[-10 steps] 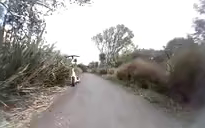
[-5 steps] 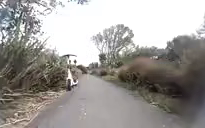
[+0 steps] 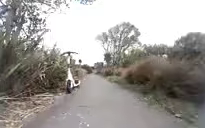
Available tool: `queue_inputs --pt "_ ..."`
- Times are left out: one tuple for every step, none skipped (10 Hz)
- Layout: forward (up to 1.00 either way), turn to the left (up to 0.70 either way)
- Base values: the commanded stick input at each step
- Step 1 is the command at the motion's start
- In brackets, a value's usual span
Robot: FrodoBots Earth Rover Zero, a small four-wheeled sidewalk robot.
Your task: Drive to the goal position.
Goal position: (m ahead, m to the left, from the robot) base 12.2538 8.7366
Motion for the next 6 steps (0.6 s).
queue_inputs --pt "1.0 0.0" --pt "1.0 0.0" --pt "1.0 0.0" --pt "1.0 0.0" --pt "1.0 0.38" --pt "1.0 0.4"
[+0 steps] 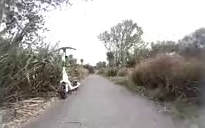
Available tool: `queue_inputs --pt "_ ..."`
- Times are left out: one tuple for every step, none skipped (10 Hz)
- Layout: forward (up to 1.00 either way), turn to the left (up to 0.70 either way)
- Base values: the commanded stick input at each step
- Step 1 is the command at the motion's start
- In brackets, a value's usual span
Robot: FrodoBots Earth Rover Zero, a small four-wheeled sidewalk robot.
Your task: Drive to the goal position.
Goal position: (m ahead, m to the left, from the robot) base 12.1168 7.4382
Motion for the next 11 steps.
queue_inputs --pt "1.0 0.2" --pt "1.0 0.0" --pt "1.0 0.0" --pt "1.0 0.0" --pt "1.0 0.0" --pt "1.0 0.0" --pt "1.0 0.0" --pt "1.0 0.0" --pt "1.0 0.0" --pt "1.0 0.0" --pt "1.0 0.0"
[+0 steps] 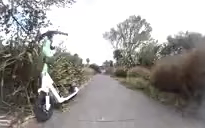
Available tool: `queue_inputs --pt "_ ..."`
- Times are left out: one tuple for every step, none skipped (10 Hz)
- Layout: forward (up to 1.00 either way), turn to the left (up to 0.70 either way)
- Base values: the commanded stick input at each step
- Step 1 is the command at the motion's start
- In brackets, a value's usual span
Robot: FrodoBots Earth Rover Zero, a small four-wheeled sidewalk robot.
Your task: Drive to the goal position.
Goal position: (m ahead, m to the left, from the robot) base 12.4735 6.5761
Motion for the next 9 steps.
queue_inputs --pt "1.0 0.0" --pt "1.0 0.0" --pt "1.0 0.0" --pt "1.0 0.0" --pt "1.0 0.0" --pt "1.0 0.0" --pt "1.0 0.0" --pt "1.0 0.0" --pt "1.0 0.0"
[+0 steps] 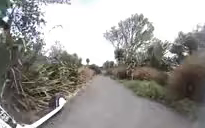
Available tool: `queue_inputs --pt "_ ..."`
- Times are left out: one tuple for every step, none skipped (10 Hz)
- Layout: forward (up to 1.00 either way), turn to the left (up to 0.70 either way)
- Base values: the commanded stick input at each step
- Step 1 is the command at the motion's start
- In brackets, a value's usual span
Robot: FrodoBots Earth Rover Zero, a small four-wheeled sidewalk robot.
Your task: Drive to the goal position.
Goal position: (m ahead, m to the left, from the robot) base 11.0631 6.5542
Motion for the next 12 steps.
queue_inputs --pt "1.0 0.0" --pt "1.0 0.0" --pt "1.0 0.0" --pt "1.0 0.0" --pt "1.0 0.0" --pt "1.0 0.0" --pt "1.0 0.0" --pt "1.0 0.0" --pt "1.0 0.0" --pt "1.0 0.0" --pt "1.0 0.0" --pt "1.0 0.0"
